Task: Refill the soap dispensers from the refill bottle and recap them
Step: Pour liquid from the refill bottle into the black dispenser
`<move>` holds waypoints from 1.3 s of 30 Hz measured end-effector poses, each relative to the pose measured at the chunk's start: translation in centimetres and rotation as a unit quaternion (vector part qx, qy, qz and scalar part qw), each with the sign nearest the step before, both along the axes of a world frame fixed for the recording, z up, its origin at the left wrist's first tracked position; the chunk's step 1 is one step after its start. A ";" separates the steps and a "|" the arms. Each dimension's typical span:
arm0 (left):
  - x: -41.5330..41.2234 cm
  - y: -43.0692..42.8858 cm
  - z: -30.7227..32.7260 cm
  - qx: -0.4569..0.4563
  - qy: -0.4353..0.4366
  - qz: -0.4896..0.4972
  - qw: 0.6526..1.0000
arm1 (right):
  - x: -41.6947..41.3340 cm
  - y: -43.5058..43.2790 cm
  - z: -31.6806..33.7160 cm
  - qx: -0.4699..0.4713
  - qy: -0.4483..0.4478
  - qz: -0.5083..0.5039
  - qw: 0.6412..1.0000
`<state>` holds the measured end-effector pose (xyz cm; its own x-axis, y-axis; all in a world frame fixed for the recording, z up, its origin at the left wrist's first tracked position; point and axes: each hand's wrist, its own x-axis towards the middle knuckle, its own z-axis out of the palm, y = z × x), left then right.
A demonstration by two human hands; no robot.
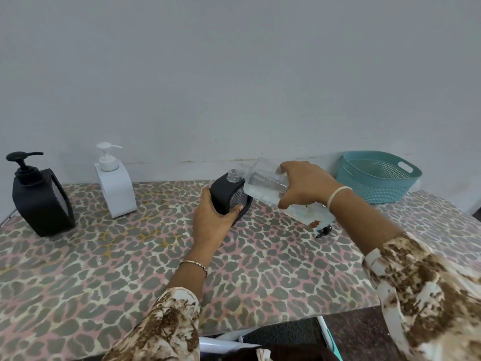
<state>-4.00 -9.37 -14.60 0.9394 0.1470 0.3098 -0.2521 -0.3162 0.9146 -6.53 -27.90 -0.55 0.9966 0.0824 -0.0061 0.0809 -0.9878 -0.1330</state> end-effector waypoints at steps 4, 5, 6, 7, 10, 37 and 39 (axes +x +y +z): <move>0.0 0.0 -0.1 -0.003 -0.003 -0.002 1.000 | 0.1 0.0 0.3 -0.021 -0.003 0.005 1.000; 0.0 0.0 -0.1 -0.003 -0.005 -0.002 1.000 | 0.2 0.0 0.4 -0.025 -0.004 0.006 1.000; 0.0 0.0 -0.1 -0.003 -0.006 0.000 1.000 | 0.2 0.0 0.4 -0.028 -0.004 0.006 1.000; 0.1 0.0 -0.1 -0.002 -0.008 0.001 1.000 | 0.2 0.1 0.5 -0.031 -0.003 0.007 1.000; 0.1 0.0 -0.1 -0.004 -0.008 0.002 1.000 | 0.3 0.1 0.6 -0.037 0.001 0.010 0.999; 0.2 0.5 0.0 -0.017 0.044 -0.029 0.998 | 0.2 0.6 1.1 -0.066 0.014 0.012 0.998; 0.2 0.7 0.0 -0.012 0.060 -0.042 0.997 | 0.2 0.6 1.1 -0.067 0.013 0.011 0.998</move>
